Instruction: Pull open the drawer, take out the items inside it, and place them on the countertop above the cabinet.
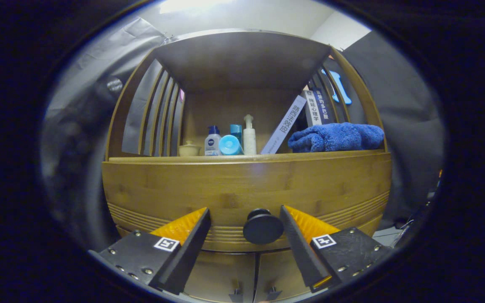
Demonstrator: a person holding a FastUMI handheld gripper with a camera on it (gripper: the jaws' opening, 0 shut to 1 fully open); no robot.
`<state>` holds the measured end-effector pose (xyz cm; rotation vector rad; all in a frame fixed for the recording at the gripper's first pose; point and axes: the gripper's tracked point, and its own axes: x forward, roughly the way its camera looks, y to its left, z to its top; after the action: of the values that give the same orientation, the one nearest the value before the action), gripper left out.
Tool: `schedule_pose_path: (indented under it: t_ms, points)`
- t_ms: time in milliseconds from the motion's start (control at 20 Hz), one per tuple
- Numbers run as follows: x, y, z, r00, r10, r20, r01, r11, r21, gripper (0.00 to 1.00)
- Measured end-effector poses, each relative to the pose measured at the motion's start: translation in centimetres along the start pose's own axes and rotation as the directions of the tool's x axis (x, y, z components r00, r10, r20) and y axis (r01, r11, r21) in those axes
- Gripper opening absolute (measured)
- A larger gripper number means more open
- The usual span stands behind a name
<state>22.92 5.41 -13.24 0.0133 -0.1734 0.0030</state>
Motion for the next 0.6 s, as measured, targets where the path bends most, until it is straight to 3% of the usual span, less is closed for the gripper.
schedule_pose_path:
  t_ms: [300, 600]
  points:
    - [-2.1, -3.1, 3.7, 0.996, -0.085, 0.018, 0.084, 0.995, 0.051, 0.99]
    - [-6.5, -5.4, 7.0, 0.986, -0.15, -0.077, 0.156, 0.985, 0.074, 0.99]
